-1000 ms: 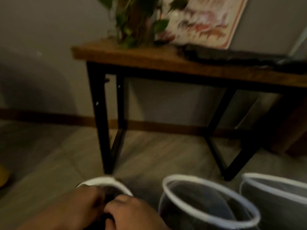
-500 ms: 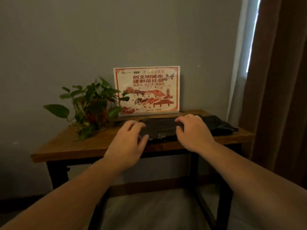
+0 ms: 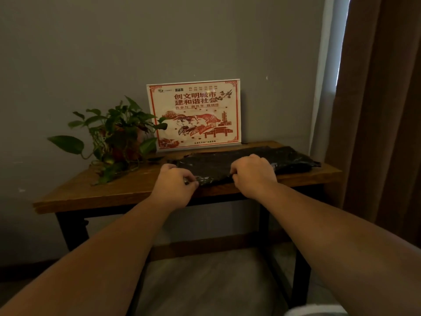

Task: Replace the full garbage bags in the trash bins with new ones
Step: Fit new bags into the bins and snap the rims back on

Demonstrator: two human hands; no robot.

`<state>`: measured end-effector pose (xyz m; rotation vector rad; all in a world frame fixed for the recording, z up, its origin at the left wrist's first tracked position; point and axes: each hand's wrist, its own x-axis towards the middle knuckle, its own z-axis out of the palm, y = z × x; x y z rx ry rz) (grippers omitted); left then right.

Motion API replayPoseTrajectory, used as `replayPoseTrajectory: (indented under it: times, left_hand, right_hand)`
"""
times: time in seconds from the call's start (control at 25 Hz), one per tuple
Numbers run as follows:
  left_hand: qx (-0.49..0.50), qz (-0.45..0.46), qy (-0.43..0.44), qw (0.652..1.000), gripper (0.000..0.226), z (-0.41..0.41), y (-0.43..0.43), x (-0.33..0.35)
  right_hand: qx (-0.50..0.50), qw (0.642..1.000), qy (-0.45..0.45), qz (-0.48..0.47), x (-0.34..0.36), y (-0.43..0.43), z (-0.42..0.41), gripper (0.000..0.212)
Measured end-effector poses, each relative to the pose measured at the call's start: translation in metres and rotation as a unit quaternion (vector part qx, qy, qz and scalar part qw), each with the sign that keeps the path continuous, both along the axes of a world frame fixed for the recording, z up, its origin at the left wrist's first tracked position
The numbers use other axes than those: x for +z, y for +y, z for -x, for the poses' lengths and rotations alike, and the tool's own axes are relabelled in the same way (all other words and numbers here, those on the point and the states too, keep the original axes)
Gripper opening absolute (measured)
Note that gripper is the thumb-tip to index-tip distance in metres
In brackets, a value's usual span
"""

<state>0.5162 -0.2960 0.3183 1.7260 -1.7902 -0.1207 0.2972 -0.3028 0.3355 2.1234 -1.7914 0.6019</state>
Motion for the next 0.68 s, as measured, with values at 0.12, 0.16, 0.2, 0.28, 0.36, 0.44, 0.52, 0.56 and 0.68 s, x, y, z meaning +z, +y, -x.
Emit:
replayPoseTrajectory:
  times: [0.12,0.16,0.2,0.28,0.36,0.44,0.52,0.56,0.68]
  left_hand:
    - [-0.012,-0.048,0.03,0.998,0.013,0.004,0.01,0.014]
    - [-0.011,-0.044,0.056,0.997,0.019,0.001,0.014,0.018]
    - [0.004,-0.017,0.084,0.996,0.026,0.0,0.02,0.019]
    - [0.043,0.066,0.13,0.988,0.031,0.003,0.043,0.014]
    - [0.047,0.118,0.188,0.974,0.026,0.016,0.073,0.006]
    - [0.035,0.112,0.248,0.962,0.018,0.027,0.104,-0.004]
    - [0.017,0.082,0.337,0.938,0.011,0.03,0.132,-0.01]
    - [0.007,0.065,0.379,0.923,0.011,0.03,0.143,-0.013]
    - [-0.039,-0.01,0.424,0.905,0.027,0.028,0.182,-0.047]
  right_hand:
    - [0.014,0.998,-0.048,-0.045,0.003,0.003,0.006,0.012]
    - [0.023,0.997,-0.061,-0.052,0.005,0.006,0.008,0.016]
    - [0.029,0.996,-0.069,-0.049,0.007,0.008,0.01,0.019]
    - [0.033,0.995,-0.089,0.002,0.013,0.012,0.012,0.022]
    - [0.022,0.987,-0.126,0.098,0.023,0.021,0.013,0.023]
    - [0.017,0.972,-0.15,0.181,0.038,0.037,0.012,0.024]
    - [0.051,0.96,-0.162,0.221,0.055,0.062,0.008,0.025]
    - [0.08,0.957,-0.169,0.221,0.063,0.079,0.005,0.024]
    - [0.16,0.958,-0.167,0.169,0.071,0.136,-0.01,0.023]
